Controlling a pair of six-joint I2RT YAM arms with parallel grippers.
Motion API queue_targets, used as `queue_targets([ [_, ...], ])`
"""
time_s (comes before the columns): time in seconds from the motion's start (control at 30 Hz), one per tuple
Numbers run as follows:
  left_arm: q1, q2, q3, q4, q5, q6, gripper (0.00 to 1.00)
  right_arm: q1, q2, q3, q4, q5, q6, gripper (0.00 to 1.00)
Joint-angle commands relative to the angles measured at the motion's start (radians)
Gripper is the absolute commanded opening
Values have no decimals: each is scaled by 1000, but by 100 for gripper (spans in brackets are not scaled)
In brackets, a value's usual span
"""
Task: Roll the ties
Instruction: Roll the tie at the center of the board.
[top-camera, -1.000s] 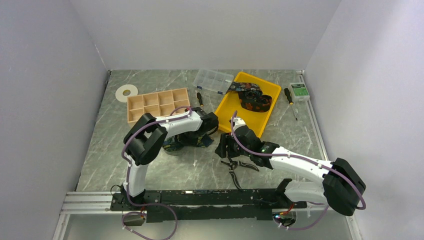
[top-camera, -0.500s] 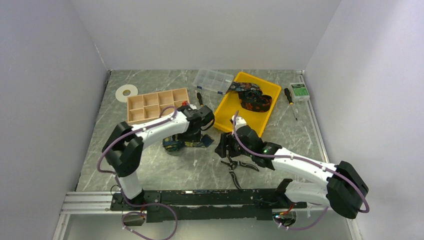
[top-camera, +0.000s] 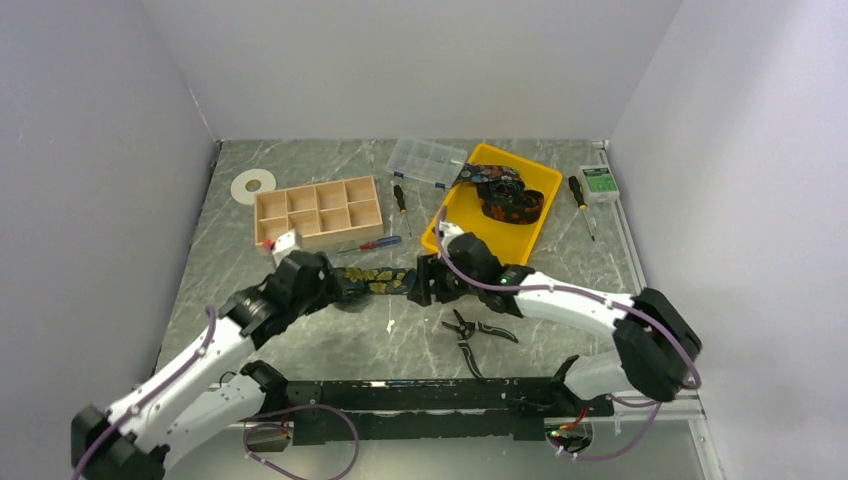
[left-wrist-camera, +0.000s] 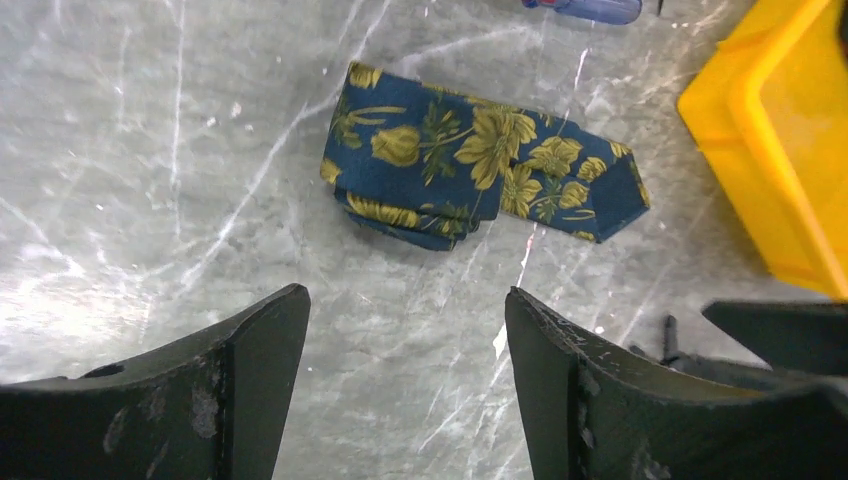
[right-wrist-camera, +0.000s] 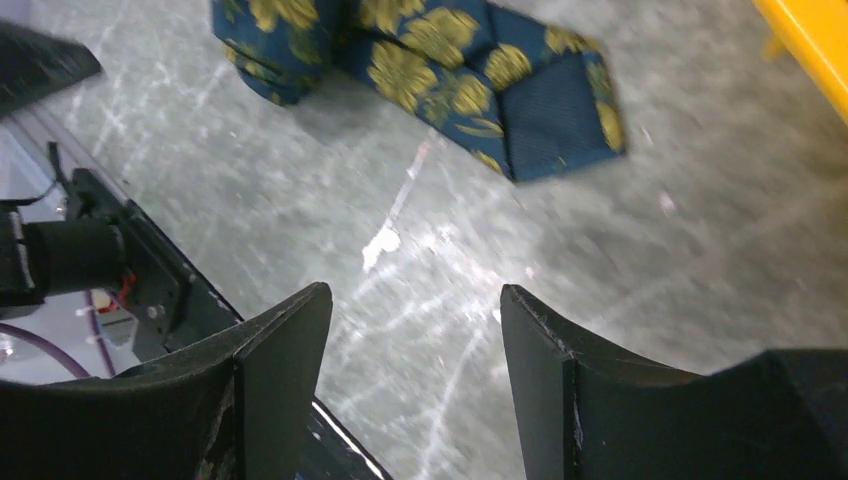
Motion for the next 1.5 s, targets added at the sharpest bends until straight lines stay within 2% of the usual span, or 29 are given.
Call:
queue_targets([
  [0.0,67,-190,-199,225,182,-88,76,12,122,156,86,-77,-27,66],
  [0.1,91,-268,-261,208,175,-139,73,30,198,203,78,-35,-34,64],
  [0.2,109,-308,-260,172,127,-135,73,37,271,201,74,35,-24,61],
  [0.37,130,-292,-198,144,73,-103,72,36,369,188,85,124,9,56],
  [0.53,137,-271,-189,134,50,-112,72,36,469,257,57,194,7,53],
  [0.8,141,-338,-215,97,15,-117,72,33,600,378,20,267,-64,49],
  [0.97,145,-351,-212,74,-6,-97,72,33,627,428,2,288,-97,49],
  [1.07,148,-340,-190,41,5,-79,71,34,574,418,-11,299,-101,53],
  [1.27,148,-319,-192,-26,130,-81,61,47,461,368,-3,237,-103,58],
  [1.47,146,-334,-328,80,387,-143,36,57,437,391,-10,167,-92,58],
])
